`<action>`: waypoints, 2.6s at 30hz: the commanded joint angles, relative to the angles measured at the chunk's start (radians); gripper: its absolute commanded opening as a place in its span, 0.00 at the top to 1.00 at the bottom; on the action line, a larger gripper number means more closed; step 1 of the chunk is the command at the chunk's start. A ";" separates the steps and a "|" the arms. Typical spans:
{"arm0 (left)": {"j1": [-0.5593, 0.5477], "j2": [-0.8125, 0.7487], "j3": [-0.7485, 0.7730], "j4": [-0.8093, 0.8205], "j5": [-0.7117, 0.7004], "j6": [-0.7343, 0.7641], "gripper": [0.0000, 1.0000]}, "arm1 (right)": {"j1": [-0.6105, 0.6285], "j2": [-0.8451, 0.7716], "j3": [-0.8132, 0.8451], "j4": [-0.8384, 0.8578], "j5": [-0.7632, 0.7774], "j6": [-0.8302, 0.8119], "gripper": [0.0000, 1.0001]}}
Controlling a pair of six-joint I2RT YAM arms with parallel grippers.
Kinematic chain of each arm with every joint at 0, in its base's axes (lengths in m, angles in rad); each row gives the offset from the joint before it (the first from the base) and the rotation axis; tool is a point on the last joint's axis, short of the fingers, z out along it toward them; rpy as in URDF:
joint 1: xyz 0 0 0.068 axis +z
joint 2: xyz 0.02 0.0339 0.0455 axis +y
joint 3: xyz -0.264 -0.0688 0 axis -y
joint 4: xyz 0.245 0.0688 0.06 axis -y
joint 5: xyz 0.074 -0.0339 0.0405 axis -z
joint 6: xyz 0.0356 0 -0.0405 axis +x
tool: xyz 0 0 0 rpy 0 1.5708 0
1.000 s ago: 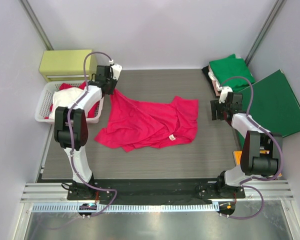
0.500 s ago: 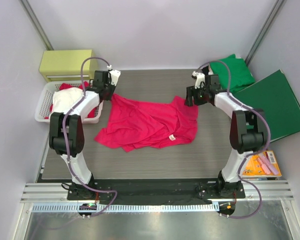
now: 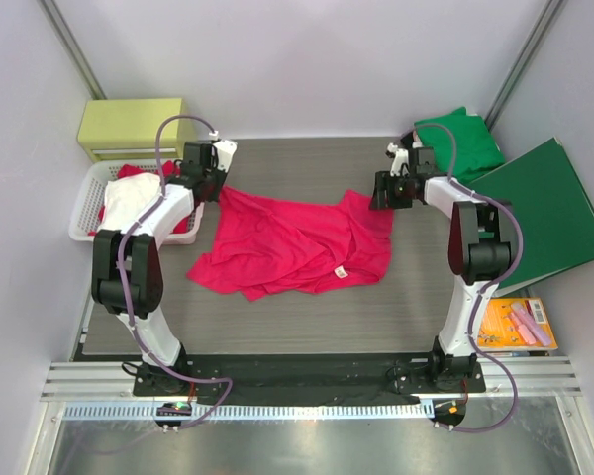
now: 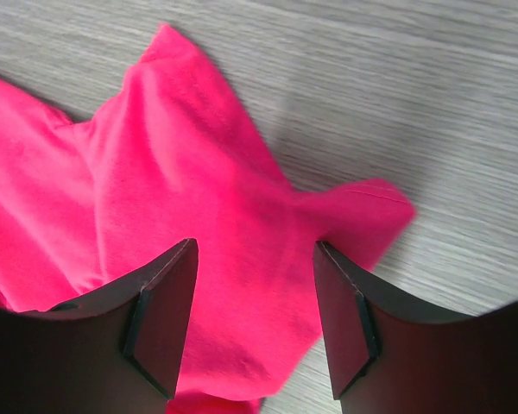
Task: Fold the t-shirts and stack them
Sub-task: Flatten out the tshirt
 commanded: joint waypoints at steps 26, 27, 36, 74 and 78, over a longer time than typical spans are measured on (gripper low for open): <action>0.001 -0.045 -0.021 0.037 0.025 -0.003 1.00 | -0.054 0.101 0.113 0.048 -0.038 0.073 0.46; 0.001 -0.045 -0.018 0.036 0.023 -0.002 1.00 | -0.054 0.102 0.112 0.048 -0.041 0.072 0.59; -0.001 -0.031 -0.025 0.034 0.037 -0.017 1.00 | -0.010 -0.072 0.034 0.034 -0.090 -0.008 0.99; -0.008 -0.018 -0.033 0.030 0.039 -0.013 1.00 | 0.300 -0.237 -0.091 -0.086 -0.162 -0.066 0.51; -0.015 -0.015 -0.036 0.028 0.034 -0.011 1.00 | 0.363 -0.186 -0.049 -0.081 -0.125 -0.059 0.51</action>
